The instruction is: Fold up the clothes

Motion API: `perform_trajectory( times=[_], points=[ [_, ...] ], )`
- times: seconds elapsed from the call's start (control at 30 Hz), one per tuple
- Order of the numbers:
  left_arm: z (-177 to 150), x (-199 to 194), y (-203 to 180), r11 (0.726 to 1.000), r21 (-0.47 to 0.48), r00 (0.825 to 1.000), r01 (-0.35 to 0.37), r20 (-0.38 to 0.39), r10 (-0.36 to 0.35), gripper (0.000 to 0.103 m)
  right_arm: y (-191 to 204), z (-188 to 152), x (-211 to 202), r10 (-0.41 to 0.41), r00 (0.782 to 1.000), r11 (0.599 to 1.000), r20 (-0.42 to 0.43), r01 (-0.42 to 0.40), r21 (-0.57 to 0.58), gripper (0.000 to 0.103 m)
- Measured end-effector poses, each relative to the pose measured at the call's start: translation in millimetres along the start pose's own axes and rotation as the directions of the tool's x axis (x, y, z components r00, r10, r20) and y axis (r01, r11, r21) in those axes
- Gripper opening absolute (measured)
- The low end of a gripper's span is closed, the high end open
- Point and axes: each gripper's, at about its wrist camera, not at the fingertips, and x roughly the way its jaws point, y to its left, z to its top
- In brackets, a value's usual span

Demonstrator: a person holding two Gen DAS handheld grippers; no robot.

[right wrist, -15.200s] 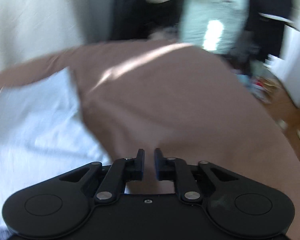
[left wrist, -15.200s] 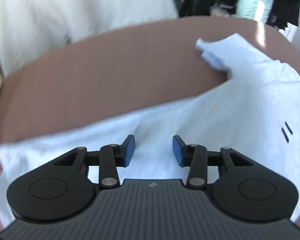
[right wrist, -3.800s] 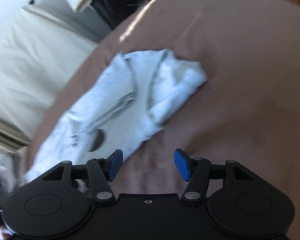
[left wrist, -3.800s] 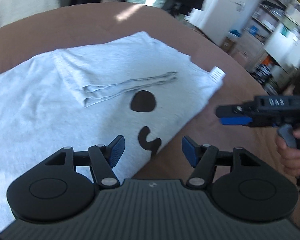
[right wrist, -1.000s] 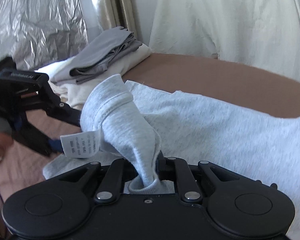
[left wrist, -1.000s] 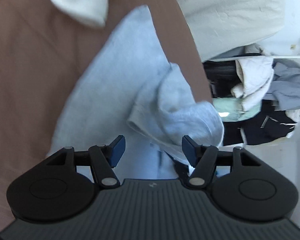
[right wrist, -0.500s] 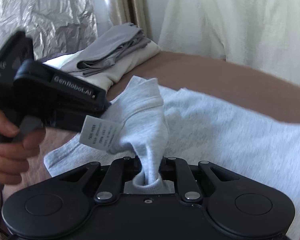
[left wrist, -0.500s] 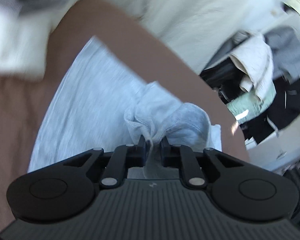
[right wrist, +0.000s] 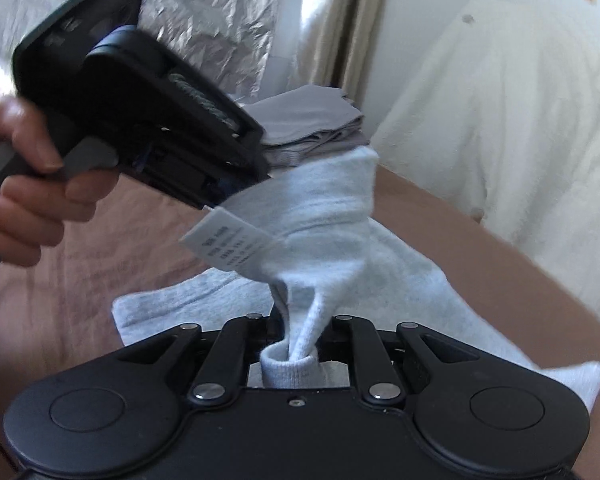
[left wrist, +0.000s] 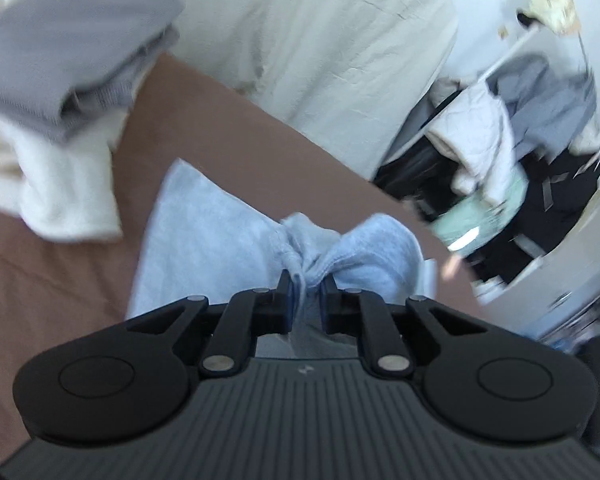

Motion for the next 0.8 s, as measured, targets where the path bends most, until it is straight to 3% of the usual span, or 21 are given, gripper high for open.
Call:
perform_trajectory(
  times=[0.23, 0.33, 0.37, 0.4, 0.43, 0.47, 0.5, 0.6, 0.7, 0.8],
  points=[
    [-7, -18, 5, 0.999, 0.022, 0.999, -0.048, -0.003, 0.048, 0.011, 21, -9, 16, -0.016, 1.000, 0.998, -0.016, 0.015, -0.064, 0.015],
    [-11, -16, 13, 0.992, -0.004, 0.989, -0.130, -0.079, 0.129, 0.011, 22, -13, 17, 0.000, 1.000, 0.996, -0.020, -0.001, -0.088, 0.019],
    [-14, -10, 15, 0.983, 0.010, 0.975, -0.185, -0.125, 0.185, 0.011, 23, -15, 19, 0.006, 0.999, 0.995, -0.033, -0.010, -0.095, 0.024],
    [-16, -3, 18, 0.969, 0.030, 0.954, -0.244, -0.172, 0.245, 0.011, 23, -16, 24, 0.019, 0.998, 0.995, -0.057, -0.025, -0.100, 0.039],
    [-19, 3, 22, 0.950, 0.049, 0.925, -0.310, -0.216, 0.313, 0.010, 25, -19, 29, 0.041, 0.994, 0.993, -0.097, -0.051, -0.103, 0.044],
    [-22, 8, 27, 0.929, 0.063, 0.897, -0.364, -0.245, 0.368, 0.010, 27, -21, 32, 0.056, 0.991, 0.991, -0.125, -0.070, -0.114, 0.046],
    [-21, 7, 31, 0.924, 0.058, 0.892, -0.378, -0.245, 0.380, 0.010, 30, -23, 33, 0.059, 0.989, 0.988, -0.133, -0.077, -0.132, 0.046],
    [-9, -12, 35, 0.933, 0.005, 0.919, -0.361, -0.169, 0.357, 0.010, 35, -26, 26, 0.072, 0.987, 0.984, -0.147, -0.094, -0.151, 0.050],
    [1, -34, 32, 0.940, 0.002, 0.938, -0.340, -0.069, 0.339, 0.012, 25, -22, 4, 0.151, 0.979, 0.986, -0.140, -0.159, -0.047, 0.057],
    [8, -46, 33, 0.966, -0.038, 0.967, -0.256, -0.018, 0.255, 0.013, 1, -26, -23, 0.179, 0.977, 0.982, -0.114, -0.170, 0.080, 0.059]
  ],
)
